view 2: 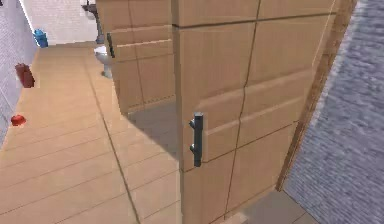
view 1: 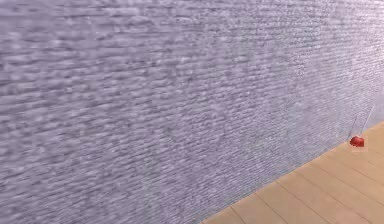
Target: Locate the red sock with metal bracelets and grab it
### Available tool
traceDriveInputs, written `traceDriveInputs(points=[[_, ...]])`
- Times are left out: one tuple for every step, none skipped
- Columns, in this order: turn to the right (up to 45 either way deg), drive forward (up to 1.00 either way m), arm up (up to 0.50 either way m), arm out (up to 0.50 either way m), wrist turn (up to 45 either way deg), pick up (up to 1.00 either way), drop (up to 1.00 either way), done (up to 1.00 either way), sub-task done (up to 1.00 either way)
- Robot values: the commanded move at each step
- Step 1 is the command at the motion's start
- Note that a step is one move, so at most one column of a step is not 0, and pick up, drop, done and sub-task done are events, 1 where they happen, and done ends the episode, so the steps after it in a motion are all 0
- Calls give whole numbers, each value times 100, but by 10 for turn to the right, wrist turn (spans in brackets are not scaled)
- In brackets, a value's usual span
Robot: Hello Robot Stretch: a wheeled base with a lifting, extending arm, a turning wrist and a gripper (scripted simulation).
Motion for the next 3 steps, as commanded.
traceDriveInputs(points=[[240, 0, 0, 0, 0, 0, 0, 0, 0], [0, 50, 0, 0, 0, 0, 0, 0, 0], [330, 0, 0, 0, 0, 0, 0, 0, 0]])
